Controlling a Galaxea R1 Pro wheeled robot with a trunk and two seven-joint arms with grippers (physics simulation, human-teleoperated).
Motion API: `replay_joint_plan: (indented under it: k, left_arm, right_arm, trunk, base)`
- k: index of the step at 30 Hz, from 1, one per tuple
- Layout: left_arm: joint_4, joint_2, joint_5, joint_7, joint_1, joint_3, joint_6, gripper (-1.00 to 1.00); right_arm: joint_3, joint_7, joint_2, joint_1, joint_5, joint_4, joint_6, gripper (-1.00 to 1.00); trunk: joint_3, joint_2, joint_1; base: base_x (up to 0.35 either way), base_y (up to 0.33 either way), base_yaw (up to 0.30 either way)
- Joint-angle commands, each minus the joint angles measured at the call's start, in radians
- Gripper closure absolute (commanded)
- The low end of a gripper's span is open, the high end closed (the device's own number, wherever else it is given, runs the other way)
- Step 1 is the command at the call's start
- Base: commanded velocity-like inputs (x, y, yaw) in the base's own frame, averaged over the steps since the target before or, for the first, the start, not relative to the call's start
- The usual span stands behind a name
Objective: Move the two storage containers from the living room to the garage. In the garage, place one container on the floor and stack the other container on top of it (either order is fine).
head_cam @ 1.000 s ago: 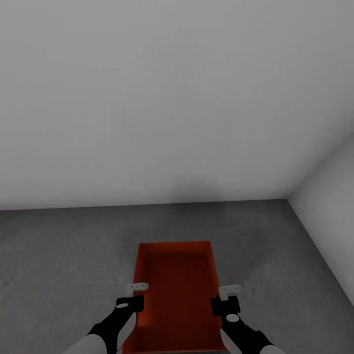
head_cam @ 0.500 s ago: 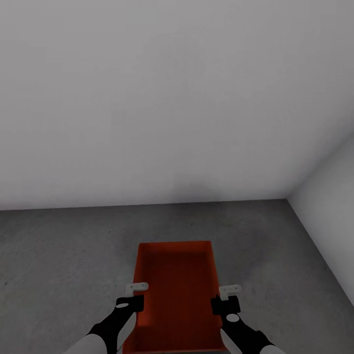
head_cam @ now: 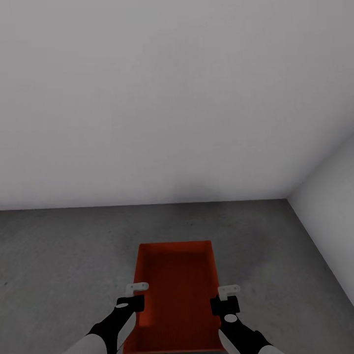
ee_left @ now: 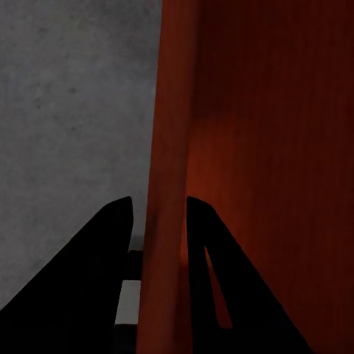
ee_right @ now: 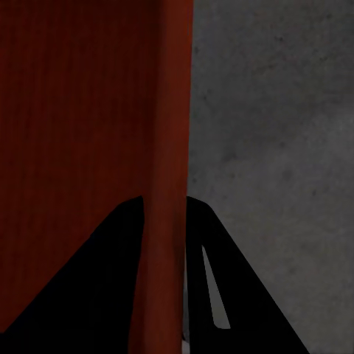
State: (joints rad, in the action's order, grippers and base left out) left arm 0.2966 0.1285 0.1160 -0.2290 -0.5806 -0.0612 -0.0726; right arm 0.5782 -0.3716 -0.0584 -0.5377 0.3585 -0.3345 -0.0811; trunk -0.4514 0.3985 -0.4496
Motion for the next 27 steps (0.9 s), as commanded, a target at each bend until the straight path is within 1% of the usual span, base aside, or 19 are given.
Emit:
replay_joint_plan:
  k: [1, 4, 27]
  left_arm:
    - [0.006, -0.001, 0.008, -0.015, 0.000, 0.036, -0.007, 1.00]
    - [0.006, -0.001, 0.008, -0.015, 0.000, 0.037, -0.007, 1.00]
    - [0.006, -0.001, 0.008, -0.014, -0.001, 0.037, -0.007, 1.00]
  right_arm:
    - [-0.018, -0.012, 0.025, -0.001, 0.014, 0.002, -0.008, 1.00]
    - [-0.018, -0.012, 0.025, -0.001, 0.014, 0.002, -0.008, 1.00]
    - [-0.018, -0.012, 0.025, -0.001, 0.014, 0.002, -0.009, 1.00]
  trunk:
    - [-0.001, 0.002, 0.000]
    - [-0.001, 0.002, 0.000]
    - [-0.073, 0.163, -0.089]
  base:
    - [0.000, 0.000, 0.000]
    - [0.000, 0.000, 0.000]
    - [0.000, 0.000, 0.000]
